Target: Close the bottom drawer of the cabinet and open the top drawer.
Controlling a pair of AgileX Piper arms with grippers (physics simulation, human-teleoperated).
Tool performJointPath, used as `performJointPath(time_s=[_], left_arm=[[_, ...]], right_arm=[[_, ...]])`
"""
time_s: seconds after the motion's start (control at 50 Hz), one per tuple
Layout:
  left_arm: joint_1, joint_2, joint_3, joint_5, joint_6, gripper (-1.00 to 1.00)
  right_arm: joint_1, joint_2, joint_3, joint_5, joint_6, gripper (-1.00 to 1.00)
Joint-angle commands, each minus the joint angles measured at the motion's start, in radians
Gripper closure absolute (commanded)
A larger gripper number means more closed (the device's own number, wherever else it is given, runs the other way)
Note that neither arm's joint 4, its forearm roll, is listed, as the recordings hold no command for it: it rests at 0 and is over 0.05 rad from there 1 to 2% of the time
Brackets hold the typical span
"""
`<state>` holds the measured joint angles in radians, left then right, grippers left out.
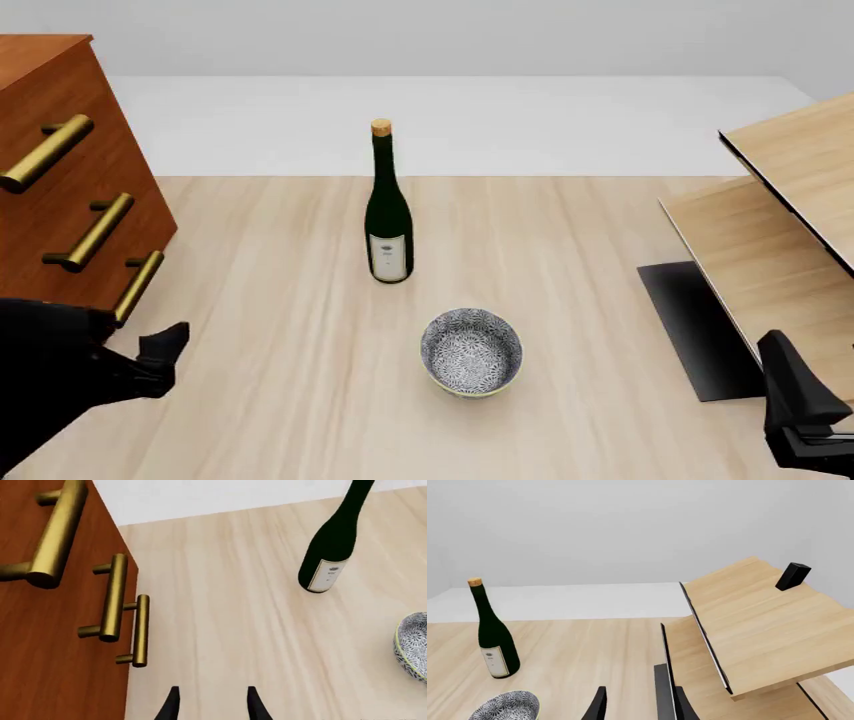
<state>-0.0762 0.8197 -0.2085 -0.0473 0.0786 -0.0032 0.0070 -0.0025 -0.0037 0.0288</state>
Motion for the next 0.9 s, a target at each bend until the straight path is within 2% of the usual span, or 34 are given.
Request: performJointPath(time_s=[0.02,0.26,0.34,0.44,0.46,0.54,0.58,0.64,0.68,0.76,0.82,0.86,0.88,0.9], left_arm=[[-0.065,-0.077,-0.082,0.127,-0.02,-1.0],[-0.122,-0.095,-0.142,0.179,-0.031,-1.0],[-0.13,-0.125,-0.161,0.198,0.013,-1.0],[-0.138,-0.128,-0.176,0.204,0.03,-1.0],[-0.135,-0.161,-0.176,0.206,0.098,-1.0],[-0.151,-0.168,-0.19,0.215,0.106,-1.0],[-0.16,-0.183,-0.197,0.217,0.152,-1.0],[-0.171,-0.189,-0.209,0.217,0.187,-1.0],[-0.177,-0.185,-0.221,0.224,0.186,-1.0],[-0.197,-0.201,-0.226,0.217,0.258,-1.0],[-0.203,-0.191,-0.239,0.218,0.263,-1.0],[-0.201,-0.196,-0.239,0.21,0.299,-1.0],[-0.202,-0.217,-0.226,0.19,0.368,-1.0],[-0.199,-0.219,-0.227,0.189,0.376,-1.0]], right_arm=[[0.0,-0.002,0.0,0.002,0.001,-1.0],[0.0,-0.002,0.0,0.002,0.003,-1.0],[-0.001,-0.002,0.0,0.001,0.003,-1.0],[-0.001,-0.003,0.0,0.002,0.003,-1.0],[-0.001,-0.003,0.0,0.002,0.003,-1.0],[-0.001,-0.003,0.0,0.002,0.004,-1.0],[-0.002,-0.003,0.0,0.002,0.003,-1.0],[-0.002,-0.003,0.0,0.001,0.003,-1.0],[-0.002,-0.002,0.0,0.001,0.003,-1.0],[-0.002,-0.002,0.0,0.001,0.003,-1.0],[-0.001,-0.002,0.0,0.001,0.003,-1.0],[-0.001,-0.002,0.0,0.001,0.003,-1.0],[-0.002,-0.002,0.0,0.001,0.004,-1.0],[-0.002,-0.002,0.0,0.001,0.004,-1.0]])
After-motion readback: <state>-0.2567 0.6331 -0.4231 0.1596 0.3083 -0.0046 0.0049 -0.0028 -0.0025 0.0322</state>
